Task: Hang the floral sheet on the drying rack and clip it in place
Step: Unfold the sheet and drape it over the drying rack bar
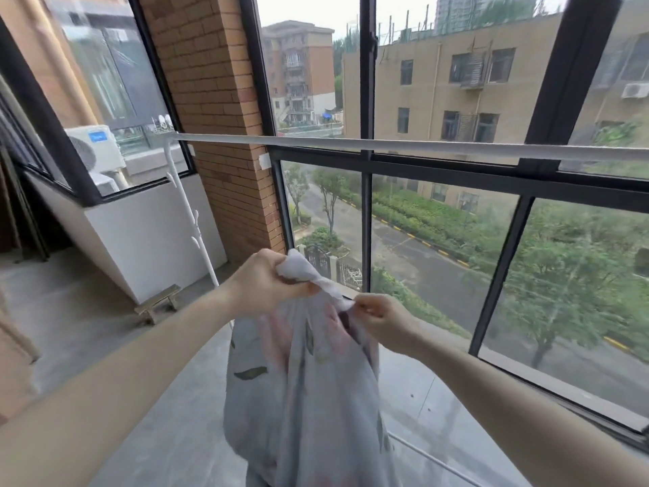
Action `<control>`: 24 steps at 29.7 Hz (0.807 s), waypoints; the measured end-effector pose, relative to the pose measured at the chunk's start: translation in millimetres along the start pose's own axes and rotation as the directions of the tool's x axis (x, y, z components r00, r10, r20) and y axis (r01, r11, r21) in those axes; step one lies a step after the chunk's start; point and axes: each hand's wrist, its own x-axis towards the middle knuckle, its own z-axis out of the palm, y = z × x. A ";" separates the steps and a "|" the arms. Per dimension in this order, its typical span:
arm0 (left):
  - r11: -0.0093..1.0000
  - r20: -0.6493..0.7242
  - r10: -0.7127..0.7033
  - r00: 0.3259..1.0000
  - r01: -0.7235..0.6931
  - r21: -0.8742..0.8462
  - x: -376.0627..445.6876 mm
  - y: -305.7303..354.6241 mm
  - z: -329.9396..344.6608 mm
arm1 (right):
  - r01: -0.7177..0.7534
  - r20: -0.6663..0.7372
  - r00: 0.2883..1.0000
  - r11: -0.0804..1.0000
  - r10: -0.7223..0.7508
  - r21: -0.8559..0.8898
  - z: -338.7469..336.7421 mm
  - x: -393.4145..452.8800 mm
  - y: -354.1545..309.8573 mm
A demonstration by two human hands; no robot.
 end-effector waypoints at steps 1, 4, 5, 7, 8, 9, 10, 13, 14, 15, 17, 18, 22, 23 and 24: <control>0.996 -0.013 -0.035 0.999 0.036 0.087 1.9 -14.2 -10.8 | -0.017 -0.134 0.991 0.997 0.027 0.069 -10.3 -0.4 -3.8; 0.912 -0.068 -0.145 0.987 0.160 0.379 7.7 -85.2 -49.5 | -0.019 -0.399 0.915 0.992 0.067 0.124 -26.5 8.0 -12.5; 0.869 -0.088 -0.181 0.980 0.201 0.453 7.3 -105.4 -58.3 | -0.016 -0.445 0.892 0.991 0.073 0.131 -29.0 7.3 -15.9; 0.800 -0.136 -0.218 0.967 0.256 0.542 7.5 -145.0 -75.7 | 0.027 -0.529 0.847 0.987 0.063 0.160 -24.1 6.3 -24.0; 0.771 -0.163 -0.241 0.957 0.291 0.566 8.8 -154.5 -81.8 | 0.045 -0.568 0.821 0.984 0.063 0.175 -23.3 3.2 -28.1; 0.754 -0.184 -0.266 0.946 0.323 0.571 12.3 -168.2 -91.9 | 0.067 -0.606 0.793 0.978 0.067 0.195 -17.5 0.8 -31.0; 0.740 -0.196 -0.300 0.934 0.357 0.570 15.8 -182.4 -102.3 | 0.079 -0.635 0.769 0.974 0.075 0.211 -13.6 -0.2 -34.6; 0.678 -0.168 -0.365 0.916 0.385 0.626 21.1 -225.0 -135.9 | 0.108 -0.655 0.752 0.967 0.071 0.229 6.5 0.8 -59.7; 0.636 -0.184 -0.381 0.906 0.402 0.659 23.1 -229.9 -136.3 | 0.120 -0.638 0.769 0.970 0.045 0.212 7.1 -0.8 -66.7; 0.592 -0.179 -0.383 0.906 0.389 0.705 23.0 -230.2 -136.6 | 0.125 -0.620 0.784 0.975 0.015 0.182 11.8 0.7 -77.2; 0.624 0.016 -0.380 0.925 0.243 0.743 22.5 -222.4 -127.1 | 0.105 -0.608 0.794 0.984 0.003 0.142 33.8 10.0 -101.3; 0.704 0.166 -0.350 0.922 0.142 0.696 23.8 -210.9 -112.3 | 0.103 -0.610 0.792 0.985 0.002 0.138 42.9 14.1 -111.1; 0.928 0.573 -0.105 0.813 -0.127 0.351 2.4 -161.2 -32.2 | 0.135 -0.667 0.745 0.978 0.006 0.161 63.3 32.1 -144.5; 0.948 0.600 -0.071 0.797 -0.134 0.290 -0.6 -160.6 -15.1 | 0.156 -0.678 0.735 0.976 -0.011 0.153 65.2 35.4 -153.9; 0.964 0.610 -0.055 0.791 -0.117 0.238 -2.8 -164.5 -1.5 | 0.174 -0.690 0.723 0.976 -0.037 0.131 67.8 38.8 -163.3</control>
